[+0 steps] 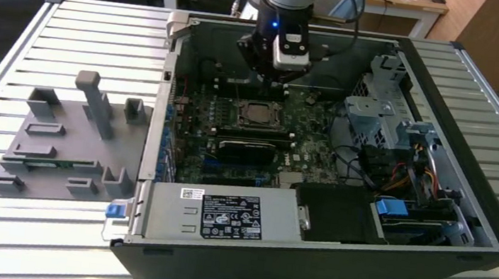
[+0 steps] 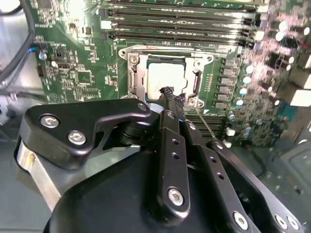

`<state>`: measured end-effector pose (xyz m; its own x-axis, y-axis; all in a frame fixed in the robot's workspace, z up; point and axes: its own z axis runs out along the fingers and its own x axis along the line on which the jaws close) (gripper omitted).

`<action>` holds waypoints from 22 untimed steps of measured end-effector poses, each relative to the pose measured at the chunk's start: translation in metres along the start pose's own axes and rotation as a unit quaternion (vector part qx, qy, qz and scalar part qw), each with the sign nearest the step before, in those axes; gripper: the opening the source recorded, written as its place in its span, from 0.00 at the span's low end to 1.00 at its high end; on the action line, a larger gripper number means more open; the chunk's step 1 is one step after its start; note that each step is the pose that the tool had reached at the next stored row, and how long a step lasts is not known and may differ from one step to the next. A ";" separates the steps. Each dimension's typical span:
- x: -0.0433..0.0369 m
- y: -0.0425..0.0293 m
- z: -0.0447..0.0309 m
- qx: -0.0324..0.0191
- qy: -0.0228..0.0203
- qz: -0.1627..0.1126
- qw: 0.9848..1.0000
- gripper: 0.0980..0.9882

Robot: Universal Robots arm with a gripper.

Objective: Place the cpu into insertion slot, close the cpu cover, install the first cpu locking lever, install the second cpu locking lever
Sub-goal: 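Install the first cpu locking lever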

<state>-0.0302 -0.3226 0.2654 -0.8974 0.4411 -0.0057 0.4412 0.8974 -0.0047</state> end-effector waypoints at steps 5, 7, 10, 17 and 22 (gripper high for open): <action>0.0000 0.0000 0.0004 0.000 0.000 -0.045 0.999 0.01; 0.0000 0.0000 0.0005 0.000 -0.001 -0.063 0.998 0.01; 0.0000 0.0000 0.0006 0.000 -0.001 -0.090 0.996 0.01; 0.0000 0.0000 0.0008 0.001 -0.001 -0.153 0.988 0.01; 0.0000 0.0000 0.0009 0.000 -0.002 -0.191 0.982 0.01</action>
<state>-0.0302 -0.3226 0.2646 -0.9973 0.0728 -0.0066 0.0728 0.9973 -0.0077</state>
